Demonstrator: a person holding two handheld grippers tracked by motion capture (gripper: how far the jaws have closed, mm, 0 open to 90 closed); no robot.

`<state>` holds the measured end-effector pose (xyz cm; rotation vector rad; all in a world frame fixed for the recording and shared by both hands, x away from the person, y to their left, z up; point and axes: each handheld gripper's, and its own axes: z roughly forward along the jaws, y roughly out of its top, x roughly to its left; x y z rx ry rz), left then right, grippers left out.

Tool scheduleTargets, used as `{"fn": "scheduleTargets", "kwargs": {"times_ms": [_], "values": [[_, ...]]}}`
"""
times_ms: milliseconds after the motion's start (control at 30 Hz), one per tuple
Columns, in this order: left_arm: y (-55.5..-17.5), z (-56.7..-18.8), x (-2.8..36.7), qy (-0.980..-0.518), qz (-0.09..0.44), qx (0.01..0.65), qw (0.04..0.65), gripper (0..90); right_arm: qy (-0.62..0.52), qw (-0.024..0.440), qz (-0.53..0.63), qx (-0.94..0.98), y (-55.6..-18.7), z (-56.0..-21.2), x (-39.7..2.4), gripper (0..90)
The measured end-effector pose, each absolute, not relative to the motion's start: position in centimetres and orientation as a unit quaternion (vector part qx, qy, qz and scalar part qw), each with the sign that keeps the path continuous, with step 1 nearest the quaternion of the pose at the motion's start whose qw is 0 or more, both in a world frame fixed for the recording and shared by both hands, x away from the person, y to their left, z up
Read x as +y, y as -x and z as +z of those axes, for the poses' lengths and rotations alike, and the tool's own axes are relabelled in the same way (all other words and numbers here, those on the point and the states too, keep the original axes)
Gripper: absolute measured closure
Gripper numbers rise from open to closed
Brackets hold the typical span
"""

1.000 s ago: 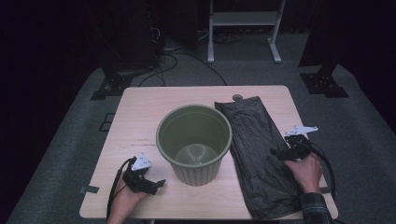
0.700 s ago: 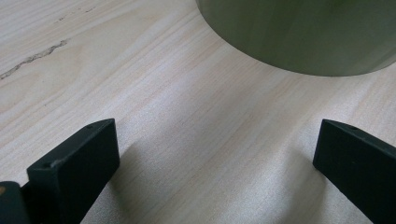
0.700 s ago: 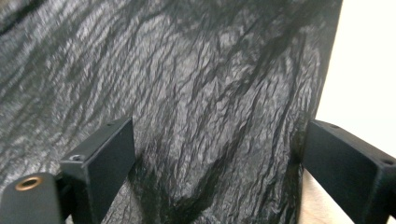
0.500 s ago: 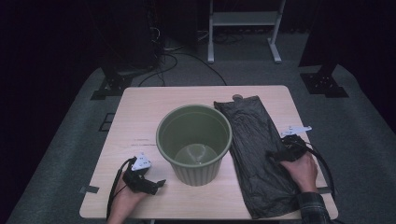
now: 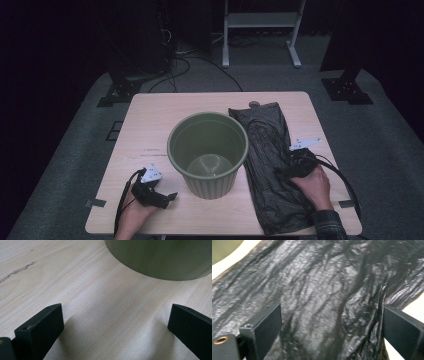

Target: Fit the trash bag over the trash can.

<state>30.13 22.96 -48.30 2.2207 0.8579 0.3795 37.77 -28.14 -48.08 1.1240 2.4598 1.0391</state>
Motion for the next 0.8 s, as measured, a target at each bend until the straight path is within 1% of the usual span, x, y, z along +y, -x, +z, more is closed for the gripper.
{"fn": "scheduleTargets", "kwargs": {"times_ms": [500, 800], "values": [[-30.1, -48.3, 22.9, -0.861, 0.146, 0.332, 0.358, 0.0, -0.357, 0.09, 0.368, 0.854, -38.3, -47.9, -24.5, 5.3], [-30.1, -48.3, 22.9, -0.862, 0.146, 0.33, 0.357, 0.0, -0.344, 0.078, 0.376, 0.857, -38.8, -47.9, -22.0, 5.3]]}}
